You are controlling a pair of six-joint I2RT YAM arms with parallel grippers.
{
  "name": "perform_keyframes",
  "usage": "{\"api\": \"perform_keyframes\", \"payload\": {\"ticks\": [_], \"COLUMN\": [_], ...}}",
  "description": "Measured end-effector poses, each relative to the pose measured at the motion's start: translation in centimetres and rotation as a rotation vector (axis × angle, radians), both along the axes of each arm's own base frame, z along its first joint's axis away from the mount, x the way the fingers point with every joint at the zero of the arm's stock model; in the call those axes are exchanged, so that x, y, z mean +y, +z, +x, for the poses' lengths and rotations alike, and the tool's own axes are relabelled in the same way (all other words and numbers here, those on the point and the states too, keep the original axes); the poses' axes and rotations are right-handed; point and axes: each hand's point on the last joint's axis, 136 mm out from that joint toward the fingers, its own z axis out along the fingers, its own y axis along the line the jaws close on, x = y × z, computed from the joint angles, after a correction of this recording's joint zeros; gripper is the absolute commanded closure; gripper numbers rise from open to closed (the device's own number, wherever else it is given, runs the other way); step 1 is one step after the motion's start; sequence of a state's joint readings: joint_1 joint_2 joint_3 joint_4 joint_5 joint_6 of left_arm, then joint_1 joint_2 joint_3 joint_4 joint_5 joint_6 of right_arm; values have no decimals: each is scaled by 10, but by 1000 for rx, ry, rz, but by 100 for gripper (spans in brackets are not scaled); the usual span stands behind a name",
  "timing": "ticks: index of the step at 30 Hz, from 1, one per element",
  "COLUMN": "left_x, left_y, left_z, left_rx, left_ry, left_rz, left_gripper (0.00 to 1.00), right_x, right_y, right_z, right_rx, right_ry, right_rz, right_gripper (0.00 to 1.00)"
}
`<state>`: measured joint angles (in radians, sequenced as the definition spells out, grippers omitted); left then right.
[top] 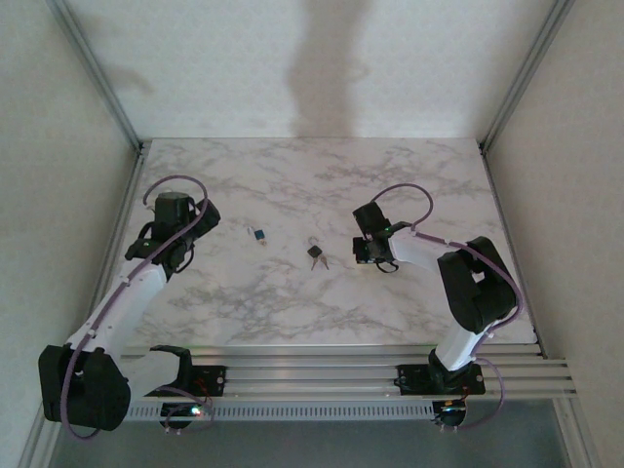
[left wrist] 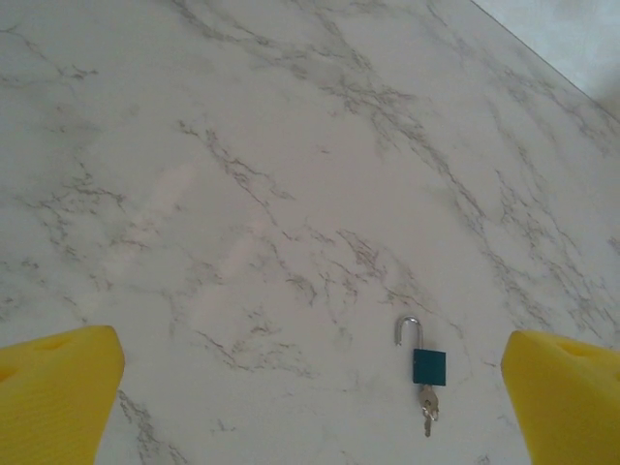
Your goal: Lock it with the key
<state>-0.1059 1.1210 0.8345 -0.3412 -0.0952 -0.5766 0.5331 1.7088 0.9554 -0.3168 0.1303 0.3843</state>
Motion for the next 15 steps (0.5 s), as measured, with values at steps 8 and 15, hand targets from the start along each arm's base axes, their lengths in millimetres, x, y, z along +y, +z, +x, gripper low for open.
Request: {"api": "perform_keyframes", "payload": {"ticks": [8, 15], "left_x": [-33, -68], "left_y": [1, -30], "left_z": [-3, -18], "left_rx": [-22, 42], "left_ry": [-59, -114], "left_rz": [-130, -254], "left_gripper": [0, 0], "right_x": [4, 11], "right_y": [1, 7], "right_z": [-2, -4], "right_rx": [-1, -17], "right_ry": [17, 37], "right_rz": [3, 13], "right_gripper": [79, 79]}}
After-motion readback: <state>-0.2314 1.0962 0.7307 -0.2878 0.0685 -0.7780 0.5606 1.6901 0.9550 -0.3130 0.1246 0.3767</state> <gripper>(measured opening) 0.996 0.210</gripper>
